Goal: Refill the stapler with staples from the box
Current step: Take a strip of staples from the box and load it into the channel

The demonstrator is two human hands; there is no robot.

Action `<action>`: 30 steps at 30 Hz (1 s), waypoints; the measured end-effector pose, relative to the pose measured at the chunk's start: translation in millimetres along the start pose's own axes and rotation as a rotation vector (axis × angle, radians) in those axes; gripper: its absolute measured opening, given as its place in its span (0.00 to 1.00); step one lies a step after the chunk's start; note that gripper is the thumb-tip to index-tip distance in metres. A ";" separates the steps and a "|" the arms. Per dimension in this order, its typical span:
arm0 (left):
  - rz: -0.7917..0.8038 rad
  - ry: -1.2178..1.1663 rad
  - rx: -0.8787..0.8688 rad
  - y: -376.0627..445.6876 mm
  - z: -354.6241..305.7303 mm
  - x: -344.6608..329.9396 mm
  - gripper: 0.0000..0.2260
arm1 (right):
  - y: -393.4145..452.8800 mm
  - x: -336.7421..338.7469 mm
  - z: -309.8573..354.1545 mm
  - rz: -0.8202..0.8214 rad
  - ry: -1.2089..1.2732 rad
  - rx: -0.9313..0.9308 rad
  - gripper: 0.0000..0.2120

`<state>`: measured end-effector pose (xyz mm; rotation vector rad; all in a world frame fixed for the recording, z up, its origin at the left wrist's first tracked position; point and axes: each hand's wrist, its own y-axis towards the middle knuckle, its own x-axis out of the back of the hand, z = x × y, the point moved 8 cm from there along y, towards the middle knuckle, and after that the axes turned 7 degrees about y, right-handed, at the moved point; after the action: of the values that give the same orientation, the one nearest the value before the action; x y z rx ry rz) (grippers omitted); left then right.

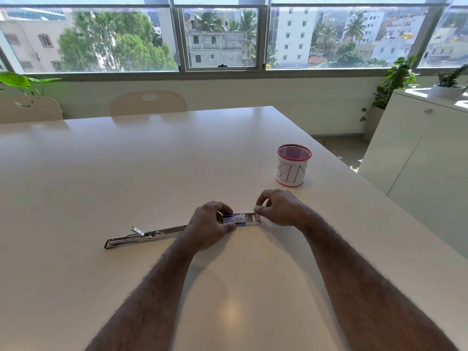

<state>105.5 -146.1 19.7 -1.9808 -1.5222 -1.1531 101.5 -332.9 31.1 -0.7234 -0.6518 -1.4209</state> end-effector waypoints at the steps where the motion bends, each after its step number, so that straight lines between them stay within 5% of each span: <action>1: -0.001 0.000 0.001 0.1 0.0 -0.1 0.10 | -0.8 0.5 -4.2 0.019 -0.020 -0.038 0.08; 12: -0.011 0.081 -0.012 3.1 -7.5 -1.0 0.11 | -1.9 -8.3 -13.4 0.080 0.104 -0.189 0.07; 25: -0.054 0.202 -0.102 6.9 -27.8 -3.1 0.13 | 5.8 -18.9 -3.1 0.090 0.157 -0.130 0.08; 30: -0.080 0.250 -0.190 6.0 -48.5 -10.9 0.07 | 10.8 -18.7 -4.5 0.048 0.219 -0.099 0.06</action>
<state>92.3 -189.6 40.6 -1.8198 -1.4179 -1.5658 111.2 -324.4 13.2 -0.6447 -0.3936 -1.4712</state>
